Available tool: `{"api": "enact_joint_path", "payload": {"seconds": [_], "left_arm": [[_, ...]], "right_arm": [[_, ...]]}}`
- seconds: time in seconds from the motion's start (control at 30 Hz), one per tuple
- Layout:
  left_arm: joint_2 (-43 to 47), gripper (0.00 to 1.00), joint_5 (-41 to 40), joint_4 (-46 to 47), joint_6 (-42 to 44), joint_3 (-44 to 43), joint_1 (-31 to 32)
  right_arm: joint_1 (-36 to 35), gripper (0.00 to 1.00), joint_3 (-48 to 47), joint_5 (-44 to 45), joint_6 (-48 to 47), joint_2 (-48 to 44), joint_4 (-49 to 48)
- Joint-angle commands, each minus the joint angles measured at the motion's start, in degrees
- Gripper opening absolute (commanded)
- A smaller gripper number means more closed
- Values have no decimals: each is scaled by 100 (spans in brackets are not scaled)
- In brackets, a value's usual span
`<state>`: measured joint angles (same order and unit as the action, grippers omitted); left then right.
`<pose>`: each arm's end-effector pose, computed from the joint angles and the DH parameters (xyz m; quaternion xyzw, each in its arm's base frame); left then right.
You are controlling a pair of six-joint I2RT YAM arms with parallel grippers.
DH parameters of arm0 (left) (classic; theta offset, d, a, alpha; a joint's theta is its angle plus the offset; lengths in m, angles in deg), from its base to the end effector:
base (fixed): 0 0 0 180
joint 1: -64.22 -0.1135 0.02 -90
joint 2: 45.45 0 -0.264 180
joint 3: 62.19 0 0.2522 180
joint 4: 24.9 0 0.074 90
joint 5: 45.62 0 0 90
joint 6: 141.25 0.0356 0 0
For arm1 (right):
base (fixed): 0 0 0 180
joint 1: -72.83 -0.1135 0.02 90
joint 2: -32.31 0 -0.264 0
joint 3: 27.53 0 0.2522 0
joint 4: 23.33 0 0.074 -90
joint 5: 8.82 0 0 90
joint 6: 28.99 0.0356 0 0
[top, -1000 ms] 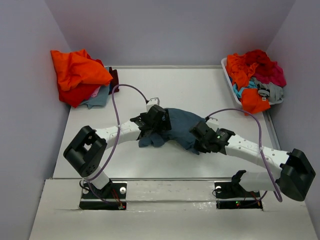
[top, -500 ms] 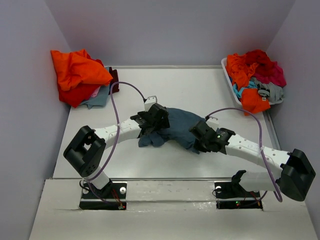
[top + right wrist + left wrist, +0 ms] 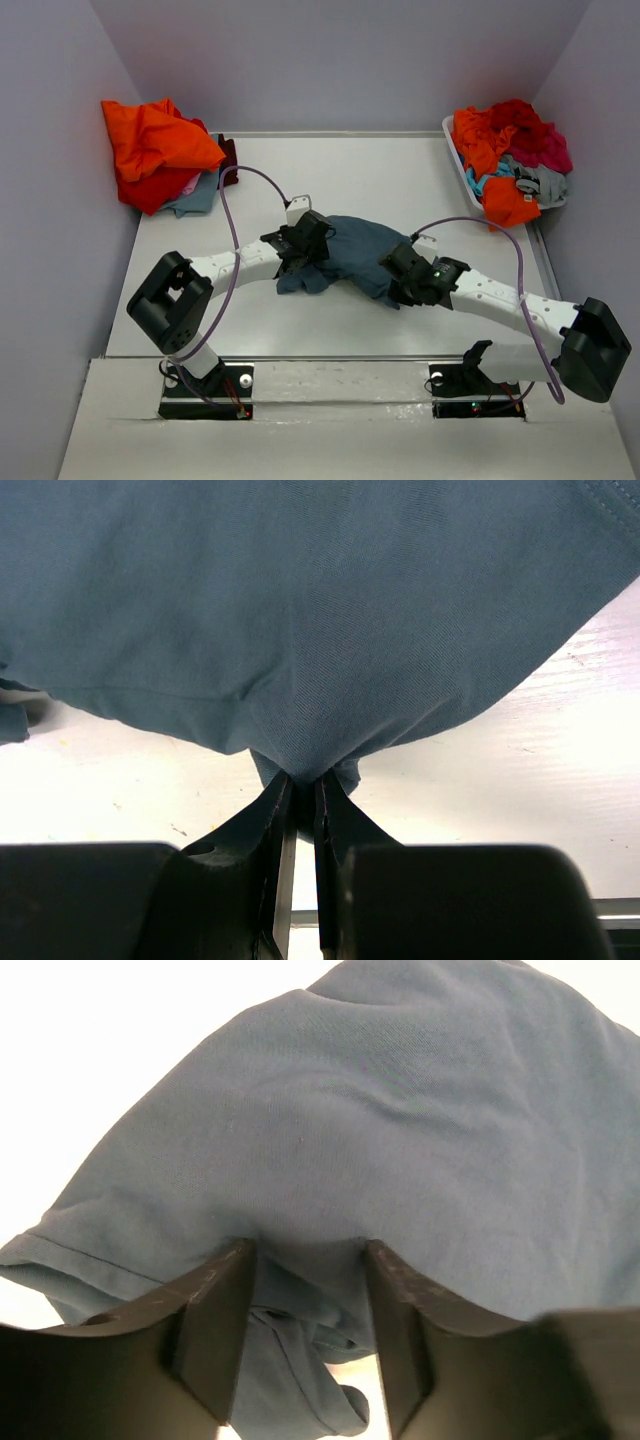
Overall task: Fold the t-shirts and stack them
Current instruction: Flatten the tshirt out
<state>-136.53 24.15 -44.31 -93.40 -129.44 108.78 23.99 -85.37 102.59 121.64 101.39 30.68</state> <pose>0.2466 -0.2255 0.2020 -0.0507 0.9049 -0.1510 0.3947 0.1532 0.1555 0.2136 0.1382 0.9506 0.0672 0.2697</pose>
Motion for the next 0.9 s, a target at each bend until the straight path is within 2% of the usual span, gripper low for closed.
{"api": "enact_joint_path", "payload": {"seconds": [0.0, 0.03, 0.1, 0.2, 0.43, 0.47, 0.63, 0.7, 0.73, 0.83, 0.87], "left_arm": [[118, 66, -341, -76, -47, -82, 18], [83, 69, -341, -111, -65, -91, 18], [30, 62, -306, -112, -91, -65, 18], [-14, 60, -297, -94, -127, -21, 18], [-190, 44, -201, -42, -127, 15, 18], [-233, 38, -149, -15, -101, 32, 18], [-348, 37, -95, 46, -118, 93, 18], [-339, 29, -104, 82, -144, 120, 18], [-339, 29, -104, 82, -136, 129, 18], [-304, 15, -139, 38, -135, 85, 18], [-287, 7, -183, 12, -127, 41, 18]], "right_arm": [[-47, 8, -5, 127, -15, -114, -140], [-47, 8, -5, 135, -24, -114, -149], [-47, 8, 13, 135, -15, -140, -149], [-47, 7, 48, 135, 2, -175, -149], [-47, 8, 110, 92, 11, -193, -202], [-47, 8, 110, 83, 11, -193, -202], [-47, 7, 110, 100, 11, -254, -167], [-47, 7, 118, 100, 20, -263, -149], [-47, 7, 118, 100, 20, -263, -149], [-47, 7, 92, 100, 11, -246, -131], [-47, 7, 75, 118, -6, -246, -97]]}}
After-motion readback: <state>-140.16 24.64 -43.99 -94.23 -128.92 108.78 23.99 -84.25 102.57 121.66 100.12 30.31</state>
